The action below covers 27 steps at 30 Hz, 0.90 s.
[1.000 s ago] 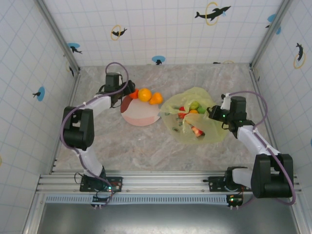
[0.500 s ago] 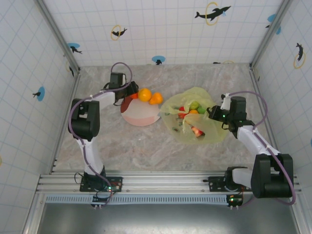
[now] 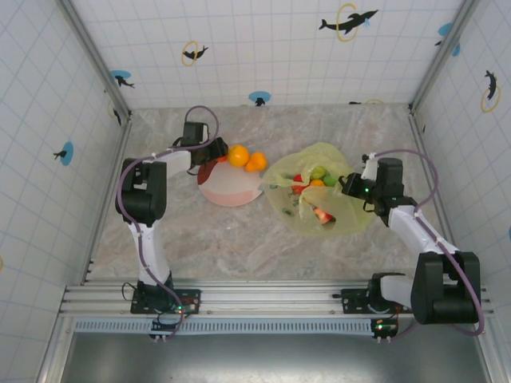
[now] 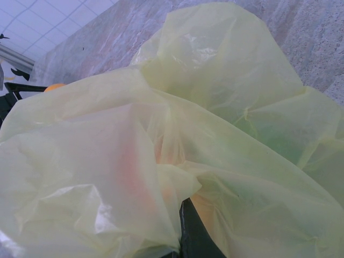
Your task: Place the fruits into the plastic bag
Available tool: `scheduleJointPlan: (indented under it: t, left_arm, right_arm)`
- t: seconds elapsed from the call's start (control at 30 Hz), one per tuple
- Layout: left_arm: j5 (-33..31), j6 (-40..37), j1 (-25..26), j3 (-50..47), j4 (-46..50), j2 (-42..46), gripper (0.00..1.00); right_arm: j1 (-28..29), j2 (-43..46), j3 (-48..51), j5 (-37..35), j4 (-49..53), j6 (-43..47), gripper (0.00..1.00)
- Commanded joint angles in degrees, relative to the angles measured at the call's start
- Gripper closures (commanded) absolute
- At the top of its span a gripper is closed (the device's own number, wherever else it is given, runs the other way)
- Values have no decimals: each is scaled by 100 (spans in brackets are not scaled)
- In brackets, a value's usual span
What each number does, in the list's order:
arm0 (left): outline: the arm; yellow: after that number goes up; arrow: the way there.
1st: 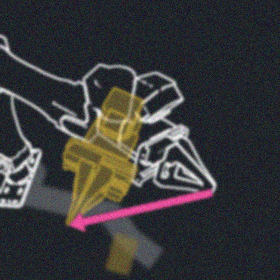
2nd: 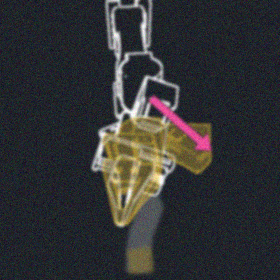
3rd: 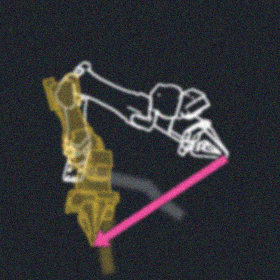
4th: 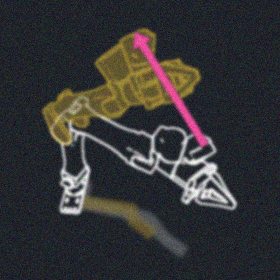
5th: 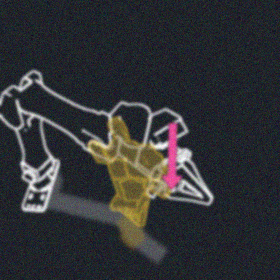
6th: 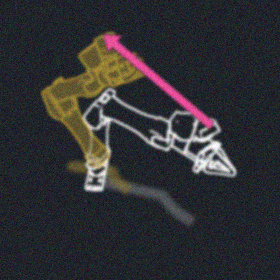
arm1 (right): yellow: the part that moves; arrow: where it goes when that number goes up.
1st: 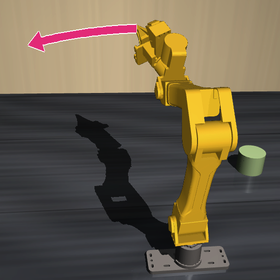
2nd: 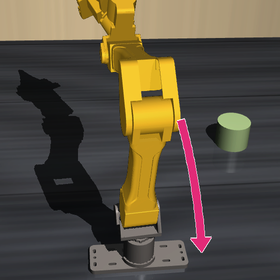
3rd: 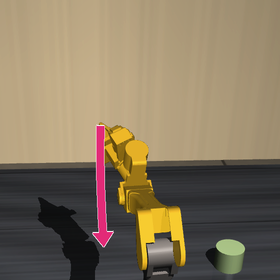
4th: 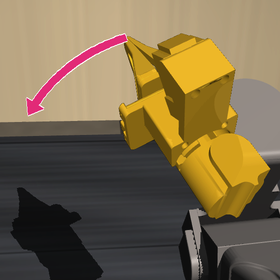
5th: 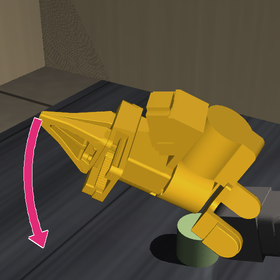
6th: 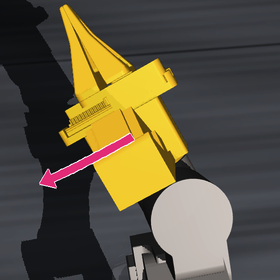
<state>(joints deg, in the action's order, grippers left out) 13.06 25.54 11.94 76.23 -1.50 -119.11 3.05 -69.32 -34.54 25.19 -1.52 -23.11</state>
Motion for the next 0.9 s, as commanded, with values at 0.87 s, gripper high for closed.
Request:
scheduleJointPlan:
  t: [0.87]
  left_arm:
    - [66, 548, 372, -2652, -1078, 3133, 40]
  right_arm:
    - [20, -65, 52, 4, -184, 13, 100]
